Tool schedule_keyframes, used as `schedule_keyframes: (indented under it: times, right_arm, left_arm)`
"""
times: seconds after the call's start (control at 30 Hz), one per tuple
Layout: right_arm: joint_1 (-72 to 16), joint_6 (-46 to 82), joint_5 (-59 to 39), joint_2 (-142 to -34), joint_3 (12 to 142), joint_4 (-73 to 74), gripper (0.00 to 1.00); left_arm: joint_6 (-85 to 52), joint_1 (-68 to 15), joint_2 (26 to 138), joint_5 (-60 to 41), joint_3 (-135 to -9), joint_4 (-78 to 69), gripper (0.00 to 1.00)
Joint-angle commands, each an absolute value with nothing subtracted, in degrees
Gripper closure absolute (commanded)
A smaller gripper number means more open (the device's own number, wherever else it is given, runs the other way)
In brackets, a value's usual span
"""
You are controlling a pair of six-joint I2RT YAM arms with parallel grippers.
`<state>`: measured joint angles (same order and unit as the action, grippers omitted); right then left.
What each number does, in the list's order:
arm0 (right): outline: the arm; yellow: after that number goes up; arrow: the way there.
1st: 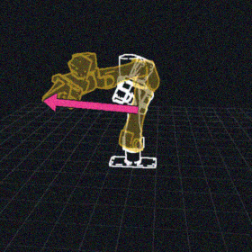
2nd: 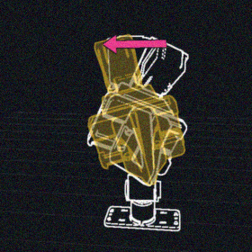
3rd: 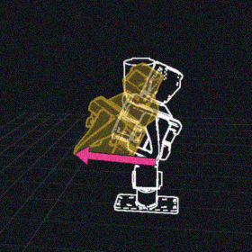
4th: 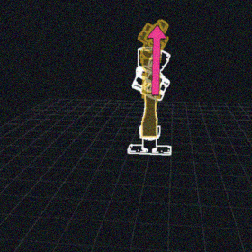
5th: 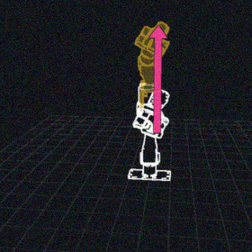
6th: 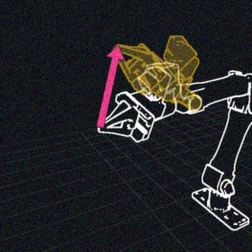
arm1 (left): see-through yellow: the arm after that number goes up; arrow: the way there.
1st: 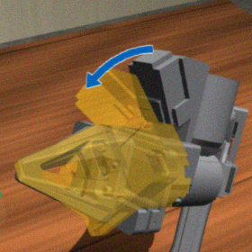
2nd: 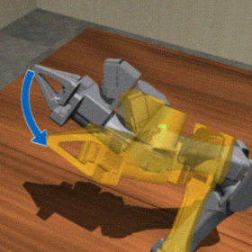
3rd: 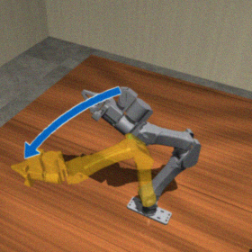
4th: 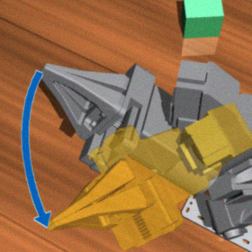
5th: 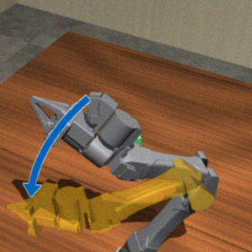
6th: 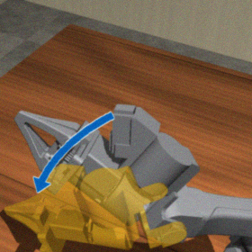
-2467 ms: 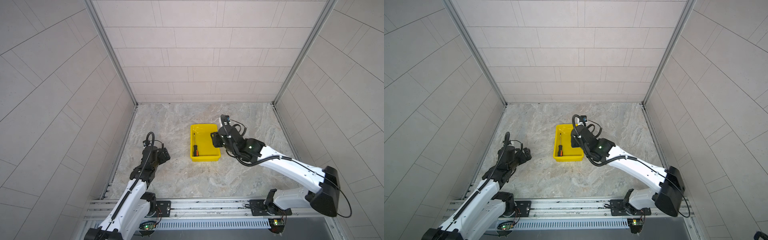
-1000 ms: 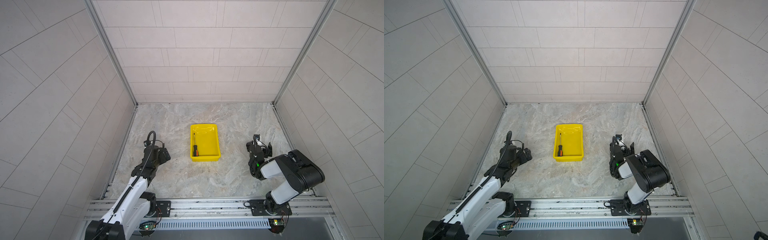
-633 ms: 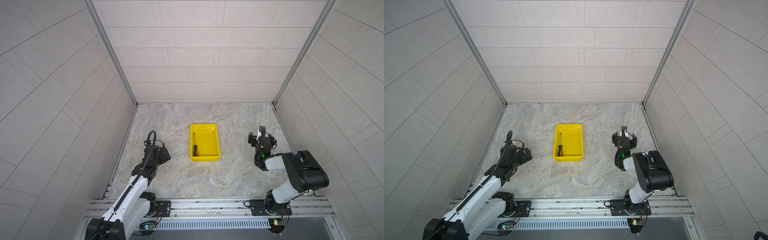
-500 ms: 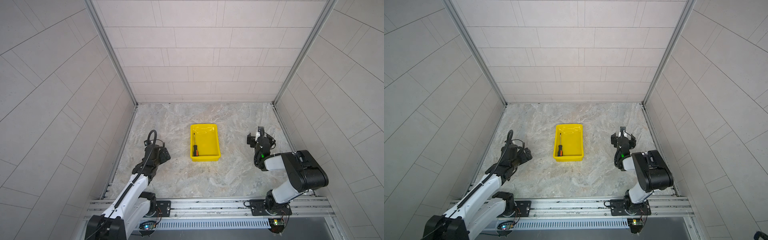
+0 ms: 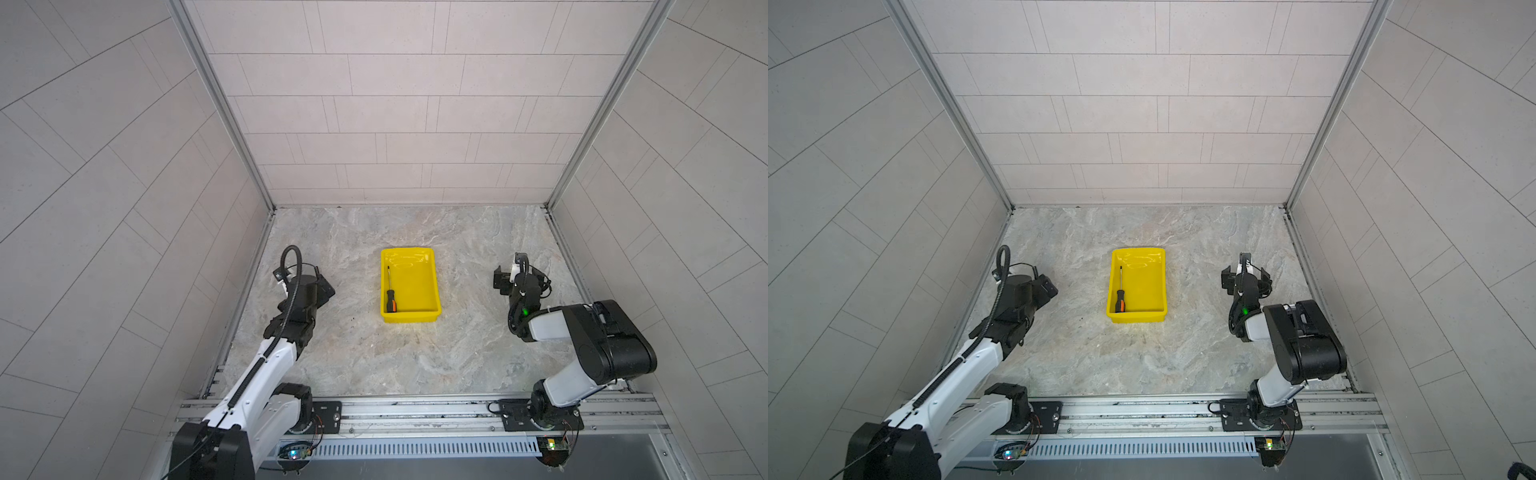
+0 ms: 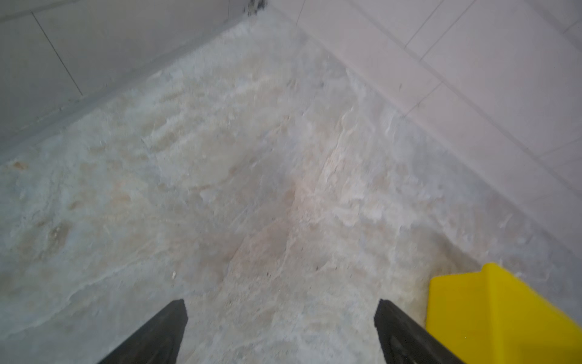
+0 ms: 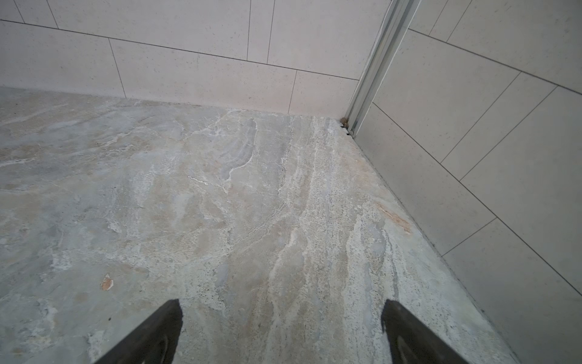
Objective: Put the screwdriver in the bin
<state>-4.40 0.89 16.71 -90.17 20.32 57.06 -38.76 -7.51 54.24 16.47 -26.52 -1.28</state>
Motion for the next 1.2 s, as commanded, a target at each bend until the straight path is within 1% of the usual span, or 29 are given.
schedule_keyframes:
  times: [0.0,0.13,0.2,0.27,0.33,0.37,0.43,0.53,0.63,0.73,0.83,0.87,0.9,0.97,1.0,1.07,1.17]
  right_arm:
    - [-4.57,0.93,16.44,-90.61,20.24,57.1,0.01]
    - [-4.57,0.88,16.39,-90.57,20.21,57.12,0.01]
    - [-4.61,0.83,16.53,-90.52,20.19,57.09,0.01]
    - [-4.67,0.73,16.78,-90.61,20.22,57.3,0.01]
    - [-4.75,0.78,16.81,-90.59,20.21,57.26,0.01]
    - [-4.74,0.79,16.79,-90.61,20.2,57.28,0.01]
    - [-4.75,0.72,16.79,-90.62,20.21,57.31,0.01]
    - [-4.72,0.79,16.91,-90.61,20.15,57.24,0.0]
    - [-4.75,0.77,16.93,-90.62,20.1,57.39,0.01]
    - [-4.74,0.75,16.88,-90.62,20.21,57.26,0.01]
    - [-4.72,0.84,16.95,-90.57,20.2,57.15,0.01]
    - [-4.73,0.83,16.86,-90.59,20.22,57.3,0.01]
    - [-4.7,0.85,16.8,-90.6,20.14,57.23,0.01]
    - [-4.74,0.83,16.86,-90.61,20.17,57.32,0.01]
    - [-4.72,0.86,16.84,-90.62,20.17,57.16,0.01]
    - [-4.7,0.79,16.83,-90.61,20.21,57.18,0.01]
    - [-4.71,0.81,16.8,-90.62,20.24,57.14,0.01]
  left_arm:
    - [-32.58,-7.22,56.3,23.89,-25.58,-16.88,0.0]
    - [-14.33,-7.21,58.77,22.16,-27.78,-21.93,0.0]
    - [-10.26,-7.21,60.72,22.59,-26.74,-25.73,0.0]
    - [-4.73,-7.25,63.64,22.14,-23.81,-32.49,0.0]
    - [0.95,-7.2,67.76,20.58,-19.8,-42.51,0.0]
    - [2.39,-6.73,69.39,19.41,-19.3,-43.12,0.0]
    - [2.81,-6.6,73.19,19.83,-20.33,-41.97,0.0]
    - [0.78,-6.68,77.65,21.62,-20.49,-45.68,0.0]
    - [1.64,-6.6,79.7,17.97,-20.09,-49.03,0.0]
    - [0.75,-6.6,83.48,19.68,-21.39,-49.4,0.0]
    - [-0.35,-6.42,91.51,22.52,-20.77,-57.66,0.0]
    - [0.34,-6.27,92.65,22.95,-20.86,-59.67,0.0]
    - [-1.18,-5.75,90.47,21.48,-21.76,-53.64,0.0]
    - [-2.76,-4.58,88.87,20.46,-24.05,-46.89,0.0]
    - [-2.99,-4.43,89.34,20.33,-24.07,-47.68,0.0]
    - [-1.34,-4.4,91.53,19.8,-22.18,-55.31,0.0]
    - [-1.05,-4.95,90.44,18.9,-22.85,-51.81,0.0]
